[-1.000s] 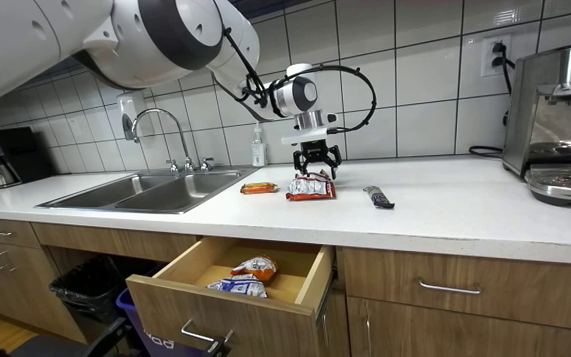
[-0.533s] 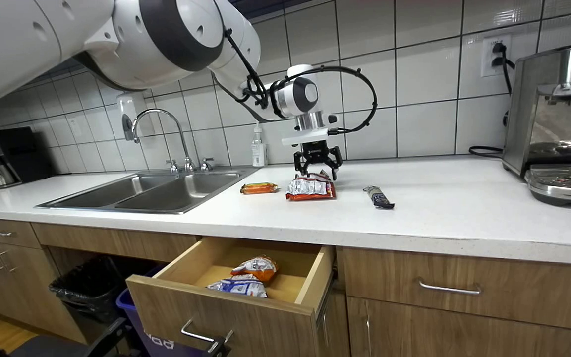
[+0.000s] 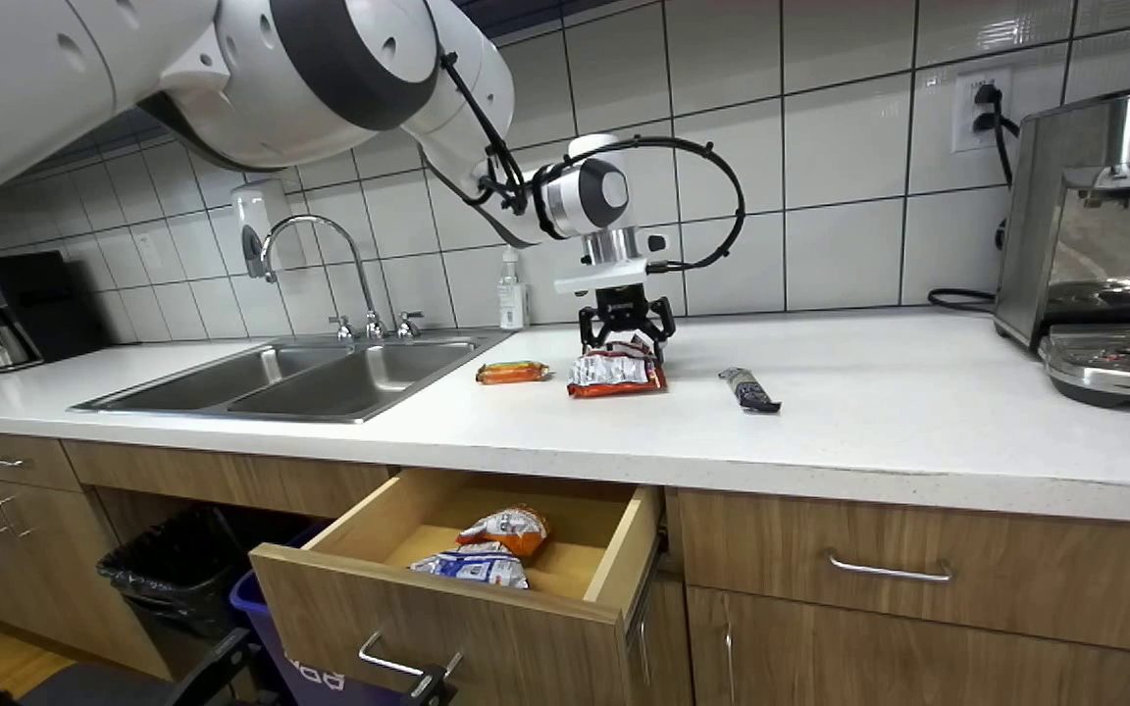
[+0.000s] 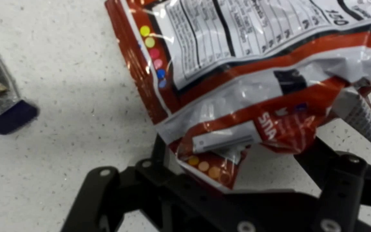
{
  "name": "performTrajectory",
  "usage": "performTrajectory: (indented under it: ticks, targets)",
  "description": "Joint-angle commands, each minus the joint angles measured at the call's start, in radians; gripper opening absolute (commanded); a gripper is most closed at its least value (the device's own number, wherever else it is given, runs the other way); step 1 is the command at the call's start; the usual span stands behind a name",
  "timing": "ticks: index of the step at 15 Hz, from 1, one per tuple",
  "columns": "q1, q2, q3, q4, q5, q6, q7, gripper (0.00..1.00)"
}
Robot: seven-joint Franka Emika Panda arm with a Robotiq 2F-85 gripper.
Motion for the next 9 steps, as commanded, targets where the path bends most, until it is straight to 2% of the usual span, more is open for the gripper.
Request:
performTrajectory:
  ticks: [1, 9]
  targets:
    - [0.003, -0.095, 0.011, -0.142, 0.008, 0.032, 0.015, 1.00]
    - [0.031, -0.263, 0.007, -0.428, 0.002, 0.148, 0.031, 1.00]
